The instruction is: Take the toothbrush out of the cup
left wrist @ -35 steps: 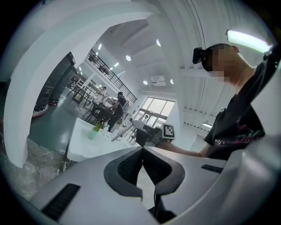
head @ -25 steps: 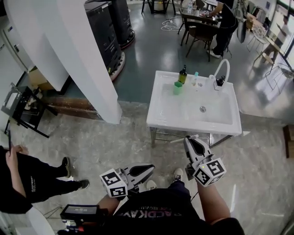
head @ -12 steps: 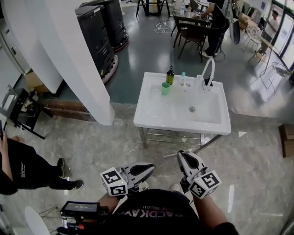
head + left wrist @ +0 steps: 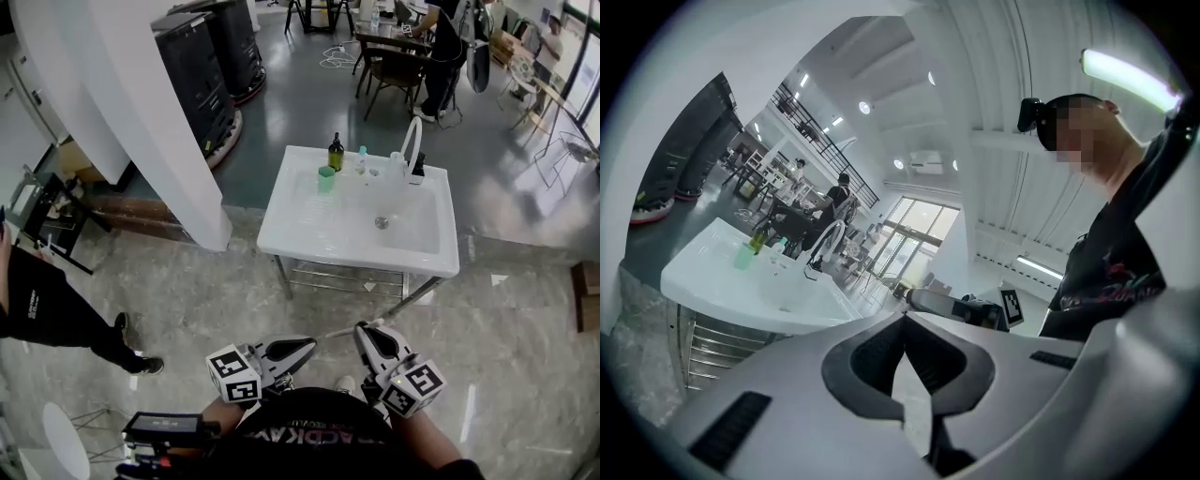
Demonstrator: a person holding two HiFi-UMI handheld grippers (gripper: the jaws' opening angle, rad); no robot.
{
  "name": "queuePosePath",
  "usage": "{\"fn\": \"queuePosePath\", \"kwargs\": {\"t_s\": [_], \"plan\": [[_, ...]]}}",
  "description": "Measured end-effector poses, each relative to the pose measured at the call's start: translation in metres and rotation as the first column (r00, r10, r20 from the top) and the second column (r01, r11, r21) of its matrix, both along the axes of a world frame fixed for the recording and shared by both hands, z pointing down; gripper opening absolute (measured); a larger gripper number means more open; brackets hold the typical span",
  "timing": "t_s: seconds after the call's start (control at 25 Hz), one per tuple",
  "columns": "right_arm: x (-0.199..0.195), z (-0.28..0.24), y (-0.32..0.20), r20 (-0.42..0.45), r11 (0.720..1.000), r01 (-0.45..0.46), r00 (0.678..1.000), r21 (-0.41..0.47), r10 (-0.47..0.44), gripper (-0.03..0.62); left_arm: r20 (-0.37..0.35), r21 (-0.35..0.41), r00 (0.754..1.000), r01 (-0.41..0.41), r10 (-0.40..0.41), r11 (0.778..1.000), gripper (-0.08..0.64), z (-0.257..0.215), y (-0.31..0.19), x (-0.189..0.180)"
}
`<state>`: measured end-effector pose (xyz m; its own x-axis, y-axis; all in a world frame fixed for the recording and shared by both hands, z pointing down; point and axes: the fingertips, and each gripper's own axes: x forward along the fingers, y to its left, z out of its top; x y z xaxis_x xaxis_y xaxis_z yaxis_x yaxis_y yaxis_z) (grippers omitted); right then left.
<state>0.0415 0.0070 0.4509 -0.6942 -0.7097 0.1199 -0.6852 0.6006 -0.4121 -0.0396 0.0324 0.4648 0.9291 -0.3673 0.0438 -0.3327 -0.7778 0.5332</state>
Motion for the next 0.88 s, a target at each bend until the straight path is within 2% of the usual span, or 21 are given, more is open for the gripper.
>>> {"fn": "queuePosePath", "kwargs": {"t_s": [0.32,0.52,0.88], "plan": [[0.012,0.007,0.018,0.079,0.999,0.028,0.997,-0.039,-0.025,0.025,0.015,-0.024,1.0,0.017,-0.017,1.0,0.008,-0.004,0.01,0.014],[0.013,0.007,0.026,0.079,0.998,0.041,0.996,-0.04,-0.038,0.025,0.003,-0.012,1.0,0.021,-0.021,1.0,0.008,-0.009,0.01,0.018],[0.011,0.01,0.026,0.086,0.998,0.044,0.995,-0.055,-0.039,0.025,-0.027,-0.041,0.999,0.045,-0.046,0.998,0.008,-0.006,0.011,0.018]]}}
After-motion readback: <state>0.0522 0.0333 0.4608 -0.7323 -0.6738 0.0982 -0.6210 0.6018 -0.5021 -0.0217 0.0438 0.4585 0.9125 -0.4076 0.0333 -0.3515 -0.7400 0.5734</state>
